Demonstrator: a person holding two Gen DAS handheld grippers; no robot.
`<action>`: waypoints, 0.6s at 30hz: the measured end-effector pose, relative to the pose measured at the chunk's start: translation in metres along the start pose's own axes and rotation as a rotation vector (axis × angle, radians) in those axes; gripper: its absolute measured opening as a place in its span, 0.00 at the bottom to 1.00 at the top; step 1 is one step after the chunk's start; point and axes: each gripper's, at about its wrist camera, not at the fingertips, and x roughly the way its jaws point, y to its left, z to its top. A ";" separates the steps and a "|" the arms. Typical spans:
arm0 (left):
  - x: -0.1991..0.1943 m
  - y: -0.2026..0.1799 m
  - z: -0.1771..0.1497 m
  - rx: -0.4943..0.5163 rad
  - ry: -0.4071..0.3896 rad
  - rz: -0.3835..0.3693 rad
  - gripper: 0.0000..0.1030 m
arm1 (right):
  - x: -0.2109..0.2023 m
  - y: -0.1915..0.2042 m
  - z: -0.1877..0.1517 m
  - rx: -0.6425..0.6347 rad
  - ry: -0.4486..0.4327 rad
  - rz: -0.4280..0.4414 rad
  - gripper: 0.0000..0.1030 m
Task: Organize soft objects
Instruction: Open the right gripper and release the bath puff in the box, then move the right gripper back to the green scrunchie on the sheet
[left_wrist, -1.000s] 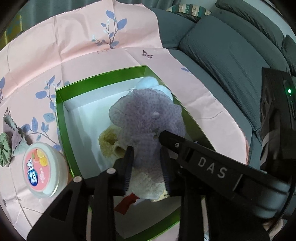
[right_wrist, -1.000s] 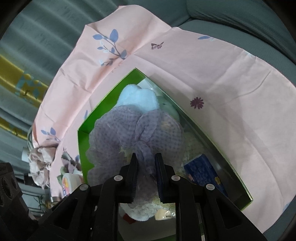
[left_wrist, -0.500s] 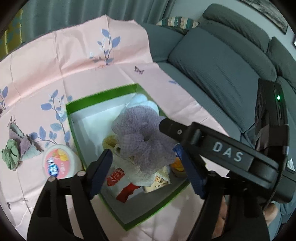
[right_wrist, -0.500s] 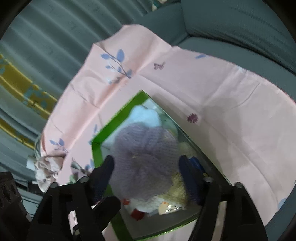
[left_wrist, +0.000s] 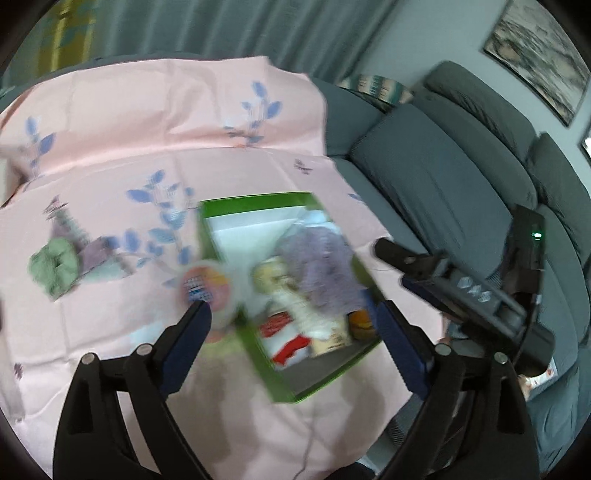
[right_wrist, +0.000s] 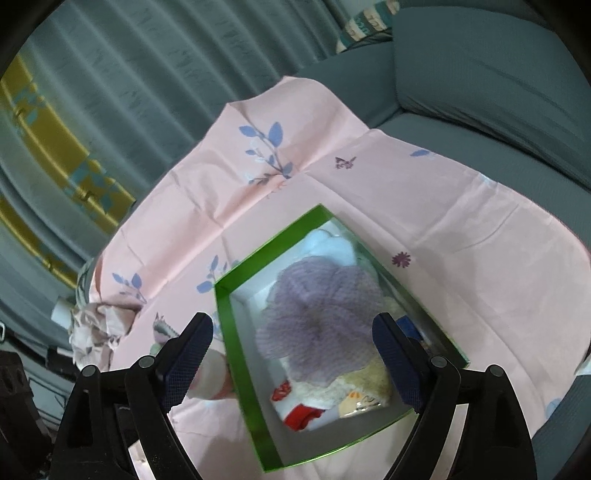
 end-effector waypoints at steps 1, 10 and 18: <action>-0.005 0.007 -0.003 -0.011 -0.003 0.012 0.89 | -0.001 0.005 -0.002 -0.013 0.001 0.009 0.86; -0.040 0.092 -0.031 -0.160 -0.009 0.140 0.89 | -0.003 0.053 -0.022 -0.153 0.022 0.029 0.86; -0.056 0.170 -0.073 -0.297 -0.005 0.300 0.89 | 0.006 0.093 -0.041 -0.294 0.045 -0.007 0.86</action>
